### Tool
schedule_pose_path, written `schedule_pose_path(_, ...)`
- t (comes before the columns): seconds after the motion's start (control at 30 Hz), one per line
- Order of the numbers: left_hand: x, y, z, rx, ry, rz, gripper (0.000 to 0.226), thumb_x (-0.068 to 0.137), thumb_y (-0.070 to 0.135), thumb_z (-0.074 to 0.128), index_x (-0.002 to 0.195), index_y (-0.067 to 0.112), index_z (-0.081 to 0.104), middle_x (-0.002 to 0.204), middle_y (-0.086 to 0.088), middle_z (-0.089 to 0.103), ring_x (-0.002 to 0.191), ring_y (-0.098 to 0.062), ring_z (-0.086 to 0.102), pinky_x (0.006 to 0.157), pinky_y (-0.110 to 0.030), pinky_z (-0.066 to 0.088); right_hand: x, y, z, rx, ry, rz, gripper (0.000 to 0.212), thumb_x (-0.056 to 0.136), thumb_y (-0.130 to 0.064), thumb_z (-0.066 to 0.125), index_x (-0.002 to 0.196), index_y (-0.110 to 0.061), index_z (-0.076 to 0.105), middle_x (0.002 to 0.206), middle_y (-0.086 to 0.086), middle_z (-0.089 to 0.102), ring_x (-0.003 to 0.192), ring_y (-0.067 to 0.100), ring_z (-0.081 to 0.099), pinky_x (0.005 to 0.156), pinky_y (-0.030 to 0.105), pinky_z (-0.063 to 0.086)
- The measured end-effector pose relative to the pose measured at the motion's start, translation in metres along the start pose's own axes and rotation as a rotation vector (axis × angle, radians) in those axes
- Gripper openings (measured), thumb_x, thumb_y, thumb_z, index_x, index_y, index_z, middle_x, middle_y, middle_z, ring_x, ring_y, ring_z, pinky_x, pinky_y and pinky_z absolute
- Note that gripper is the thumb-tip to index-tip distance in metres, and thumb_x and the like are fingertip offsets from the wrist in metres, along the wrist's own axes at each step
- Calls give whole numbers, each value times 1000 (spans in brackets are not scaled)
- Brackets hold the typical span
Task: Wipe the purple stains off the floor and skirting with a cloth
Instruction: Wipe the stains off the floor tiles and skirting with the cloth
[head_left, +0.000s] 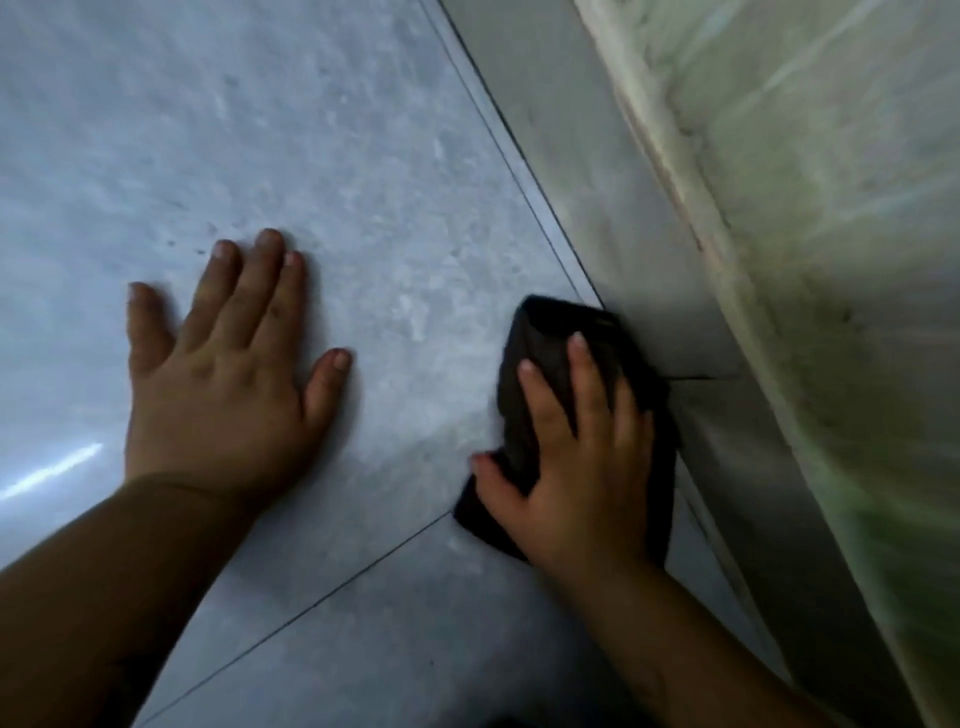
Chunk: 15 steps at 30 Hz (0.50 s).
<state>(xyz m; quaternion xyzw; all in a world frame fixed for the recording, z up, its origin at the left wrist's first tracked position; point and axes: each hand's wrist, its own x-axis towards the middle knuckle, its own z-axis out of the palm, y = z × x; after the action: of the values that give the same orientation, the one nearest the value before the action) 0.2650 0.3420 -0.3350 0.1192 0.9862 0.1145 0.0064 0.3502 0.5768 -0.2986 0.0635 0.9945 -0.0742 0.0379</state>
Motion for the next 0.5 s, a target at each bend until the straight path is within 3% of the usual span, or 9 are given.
schedule_pose_path(0.1,-1,1,-4,3,-13,-12,70,94,51,39,153,16,25,162,-6,24,148,-27,22,114,-59,8,74,-38,0,48,-1,-142,74,74,-67,52,140,-33,45,159,5,28,139,41,31,105,65,30)
schedule_pose_path(0.27,3,7,-16,21,-97,-42,71,95,53,32,154,15,23,162,-6,22,148,-26,21,115,-61,10,209,-83,-6,-63,4,-312,61,81,-59,47,138,-38,46,160,-5,27,139,33,32,105,50,37)
schedule_pose_path(0.4,4,8,-21,4,-118,-41,71,94,52,33,153,13,26,161,-5,23,147,-26,22,115,-62,12,179,-81,-10,33,95,-206,44,80,-29,54,123,-29,62,148,-1,46,114,36,49,88,40,43)
schedule_pose_path(0.5,6,8,-22,-10,-131,-44,71,93,52,32,153,14,27,161,-5,23,147,-25,22,115,-62,12,123,-58,-27,193,44,-308,32,75,-12,58,103,-18,72,131,4,60,104,36,52,83,39,47)
